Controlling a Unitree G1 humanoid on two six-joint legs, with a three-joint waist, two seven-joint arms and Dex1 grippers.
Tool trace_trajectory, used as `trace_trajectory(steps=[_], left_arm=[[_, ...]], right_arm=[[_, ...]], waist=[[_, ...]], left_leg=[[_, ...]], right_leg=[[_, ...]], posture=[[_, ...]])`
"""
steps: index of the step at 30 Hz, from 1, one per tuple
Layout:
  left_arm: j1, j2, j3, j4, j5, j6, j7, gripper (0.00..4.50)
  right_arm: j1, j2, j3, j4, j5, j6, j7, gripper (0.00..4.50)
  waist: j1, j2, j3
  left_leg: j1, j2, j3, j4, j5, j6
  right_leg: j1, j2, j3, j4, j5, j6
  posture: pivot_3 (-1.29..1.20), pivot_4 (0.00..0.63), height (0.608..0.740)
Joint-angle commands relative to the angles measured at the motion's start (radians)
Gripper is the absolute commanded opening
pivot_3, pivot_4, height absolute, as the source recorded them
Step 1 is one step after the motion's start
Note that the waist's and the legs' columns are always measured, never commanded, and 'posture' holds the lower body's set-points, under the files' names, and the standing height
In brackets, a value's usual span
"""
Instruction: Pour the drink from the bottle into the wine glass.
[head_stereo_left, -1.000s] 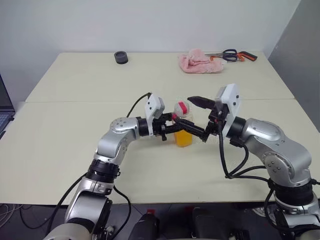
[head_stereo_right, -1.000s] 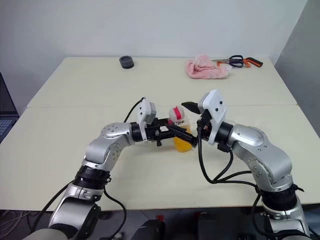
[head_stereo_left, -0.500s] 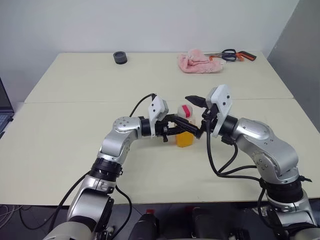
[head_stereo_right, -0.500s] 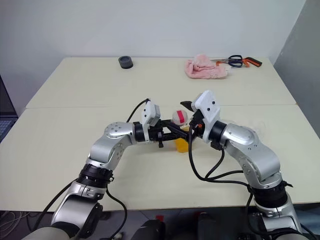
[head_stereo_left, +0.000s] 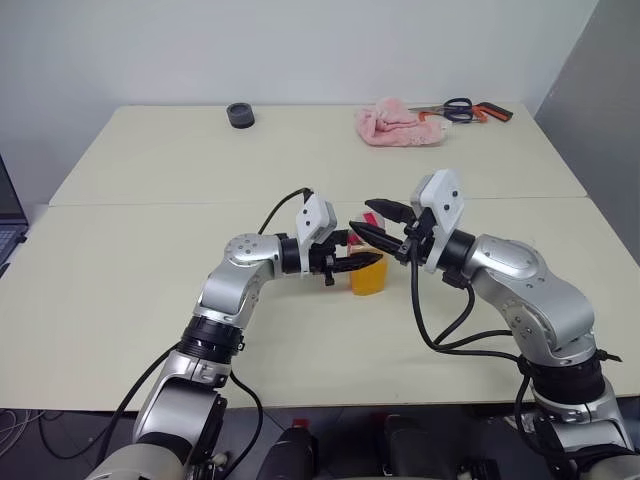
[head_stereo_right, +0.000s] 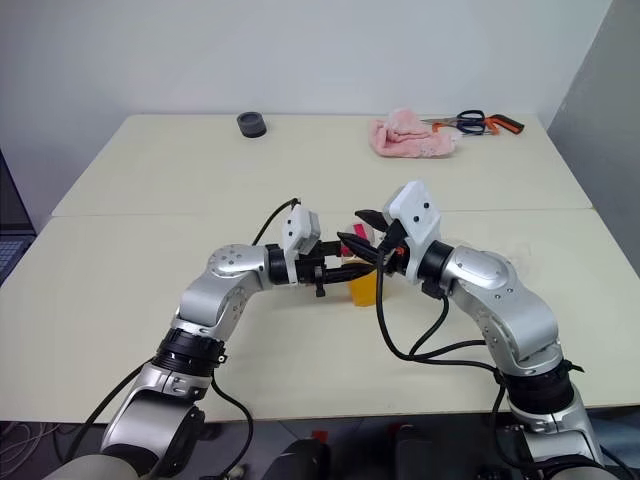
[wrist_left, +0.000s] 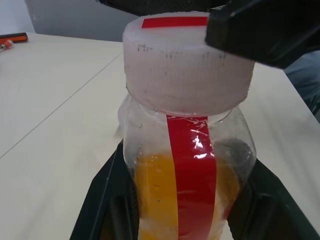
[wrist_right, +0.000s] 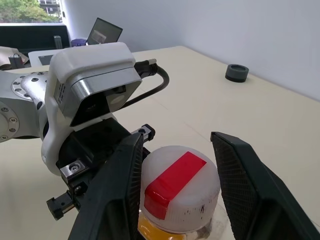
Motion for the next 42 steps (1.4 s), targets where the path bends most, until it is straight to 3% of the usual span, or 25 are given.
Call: trace_trajectory(steps=[1,17,23,42], left_arm=[[-0.028,0.003,0.009,-0.038,-0.006,-0.046,-0.011,1.74],[-0.035,0.006,0.015,-0.042,0.001,-0.054,-0.020,1.74],[-0.037,0.008,0.017,-0.038,0.000,-0.053,-0.021,1.74],[-0.032,0.016,0.018,-0.034,0.002,-0.053,-0.025,1.74]], right_arm=[[-0.008,-0.003,0.027,-0.020,0.011,-0.011,0.046,1.82],[0.018,0.025,0.020,-0.012,0.007,-0.004,0.037,1.82],[0.018,0.042,0.012,-0.011,0.006,0.001,0.025,3.80],[0.020,0.078,-0.030,0.005,-0.010,-0.058,-0.002,3.84]], waist=[[0.000,0.000,0.000],[0.000,0.000,0.000],[0.000,0.000,0.000],[0.000,0.000,0.000]], left_leg=[[0.000,0.000,0.000,0.000,0.000,0.000],[0.000,0.000,0.000,0.000,0.000,0.000],[0.000,0.000,0.000,0.000,0.000,0.000],[0.000,0.000,0.000,0.001,0.000,0.000]], right_leg=[[0.000,0.000,0.000,0.000,0.000,0.000],[0.000,0.000,0.000,0.000,0.000,0.000],[0.000,0.000,0.000,0.000,0.000,0.000],[0.000,0.000,0.000,0.001,0.000,0.000]], posture=[[0.00,0.150,0.740],[0.00,0.150,0.740],[0.00,0.150,0.740],[0.00,0.150,0.740]])
